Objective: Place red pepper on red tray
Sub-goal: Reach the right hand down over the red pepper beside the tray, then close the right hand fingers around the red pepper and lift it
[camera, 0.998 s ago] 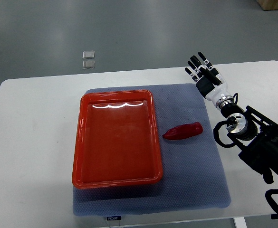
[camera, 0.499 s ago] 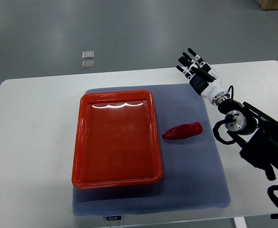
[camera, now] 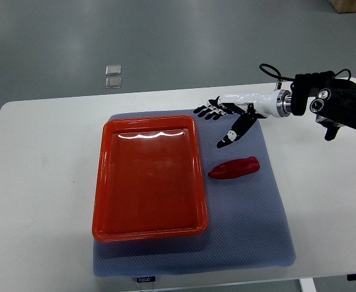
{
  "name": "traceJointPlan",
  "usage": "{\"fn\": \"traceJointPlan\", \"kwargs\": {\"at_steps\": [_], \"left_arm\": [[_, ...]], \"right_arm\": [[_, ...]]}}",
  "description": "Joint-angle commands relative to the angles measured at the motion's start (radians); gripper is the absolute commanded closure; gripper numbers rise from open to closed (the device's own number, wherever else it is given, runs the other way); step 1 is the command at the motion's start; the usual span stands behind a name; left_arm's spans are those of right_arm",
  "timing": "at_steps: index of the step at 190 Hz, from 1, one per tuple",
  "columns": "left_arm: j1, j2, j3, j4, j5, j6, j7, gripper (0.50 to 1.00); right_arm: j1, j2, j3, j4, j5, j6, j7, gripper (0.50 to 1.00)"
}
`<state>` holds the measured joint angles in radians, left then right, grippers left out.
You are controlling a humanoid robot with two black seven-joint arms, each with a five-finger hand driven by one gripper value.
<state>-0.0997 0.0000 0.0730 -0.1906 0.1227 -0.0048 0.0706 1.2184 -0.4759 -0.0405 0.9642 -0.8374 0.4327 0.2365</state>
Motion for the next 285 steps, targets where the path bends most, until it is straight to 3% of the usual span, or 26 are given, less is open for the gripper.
{"fn": "traceJointPlan", "kwargs": {"at_steps": [1, 54, 151, 212, 247, 285], "left_arm": [[0.000, 0.000, 0.001, -0.001, 0.000, -0.001, 0.001, 0.500], [0.005, 0.000, -0.001, -0.020, 0.000, -0.001, 0.001, 0.500], [0.005, 0.000, -0.002, -0.018, -0.001, -0.001, 0.005, 0.500], [0.005, 0.000, -0.002, -0.013, 0.000, -0.001, 0.005, 0.500], [0.006, 0.000, -0.004, -0.007, -0.002, -0.001, 0.005, 0.500], [0.005, 0.000, -0.004, -0.007, -0.002, -0.001, 0.005, 0.500]], "right_arm": [[0.102, -0.050, -0.145, 0.097, -0.022, 0.021, -0.013, 0.585], [0.133, -0.061, -0.200, 0.134, -0.106, -0.037, -0.029, 0.587], [-0.025, -0.050, -0.240, 0.133, -0.140, -0.264, -0.026, 0.589], [-0.057, -0.058, -0.240, 0.133, -0.167, -0.322, -0.011, 0.605], [-0.057, -0.063, -0.240, 0.133, -0.178, -0.322, 0.000, 0.650], [-0.059, -0.064, -0.242, 0.133, -0.181, -0.321, 0.010, 0.744]]}}
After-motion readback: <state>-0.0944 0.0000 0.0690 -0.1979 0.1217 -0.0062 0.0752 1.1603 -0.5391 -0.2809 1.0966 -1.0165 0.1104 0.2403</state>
